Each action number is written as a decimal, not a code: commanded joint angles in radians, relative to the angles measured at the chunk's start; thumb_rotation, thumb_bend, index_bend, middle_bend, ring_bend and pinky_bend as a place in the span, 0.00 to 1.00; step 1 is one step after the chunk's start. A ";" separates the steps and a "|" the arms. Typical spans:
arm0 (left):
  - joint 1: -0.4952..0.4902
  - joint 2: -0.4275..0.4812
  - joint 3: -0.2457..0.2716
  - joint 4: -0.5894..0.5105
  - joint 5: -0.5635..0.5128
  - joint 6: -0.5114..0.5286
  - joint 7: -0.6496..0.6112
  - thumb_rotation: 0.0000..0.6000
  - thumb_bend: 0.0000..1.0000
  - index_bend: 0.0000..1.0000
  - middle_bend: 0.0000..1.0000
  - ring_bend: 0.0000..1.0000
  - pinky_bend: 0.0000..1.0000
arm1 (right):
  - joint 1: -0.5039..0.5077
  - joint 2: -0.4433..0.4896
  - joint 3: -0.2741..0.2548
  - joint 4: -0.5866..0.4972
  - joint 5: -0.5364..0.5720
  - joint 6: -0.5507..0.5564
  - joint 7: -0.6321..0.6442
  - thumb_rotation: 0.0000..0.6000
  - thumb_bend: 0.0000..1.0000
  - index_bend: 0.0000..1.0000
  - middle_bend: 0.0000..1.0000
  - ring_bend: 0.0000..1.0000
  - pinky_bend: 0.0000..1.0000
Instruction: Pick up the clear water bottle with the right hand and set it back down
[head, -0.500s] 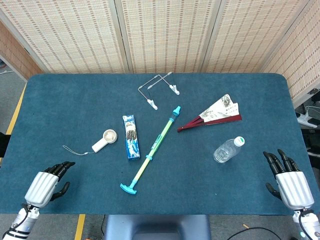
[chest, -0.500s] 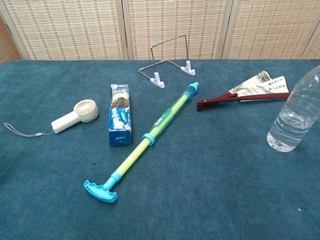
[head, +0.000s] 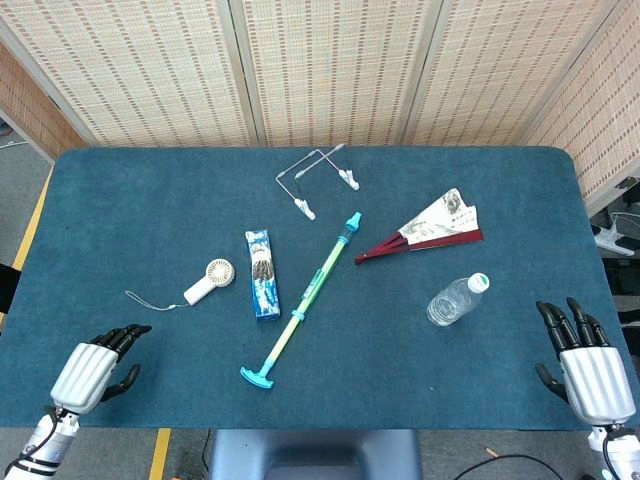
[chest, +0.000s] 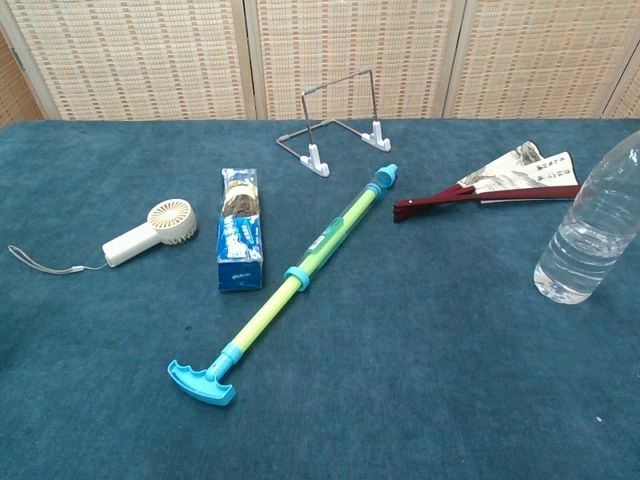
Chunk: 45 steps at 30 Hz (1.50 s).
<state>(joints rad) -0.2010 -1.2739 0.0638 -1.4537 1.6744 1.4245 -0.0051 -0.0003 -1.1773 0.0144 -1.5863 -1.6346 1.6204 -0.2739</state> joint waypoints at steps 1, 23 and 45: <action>-0.001 0.003 0.002 0.004 -0.005 -0.007 -0.006 1.00 0.43 0.19 0.23 0.28 0.49 | 0.008 -0.030 0.030 0.007 0.032 -0.002 -0.011 1.00 0.12 0.00 0.13 0.02 0.20; 0.003 0.016 0.008 -0.025 0.012 0.006 0.004 1.00 0.43 0.23 0.27 0.28 0.49 | 0.226 -0.036 0.099 0.071 0.193 -0.432 0.777 1.00 0.12 0.00 0.13 0.00 0.21; 0.000 0.019 0.012 -0.027 0.015 0.001 -0.001 1.00 0.43 0.24 0.29 0.28 0.50 | 0.373 -0.140 0.125 0.181 0.229 -0.642 1.035 1.00 0.12 0.03 0.16 0.03 0.15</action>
<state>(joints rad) -0.2005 -1.2550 0.0755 -1.4807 1.6896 1.4249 -0.0061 0.3610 -1.3040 0.1350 -1.4202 -1.4039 0.9894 0.7342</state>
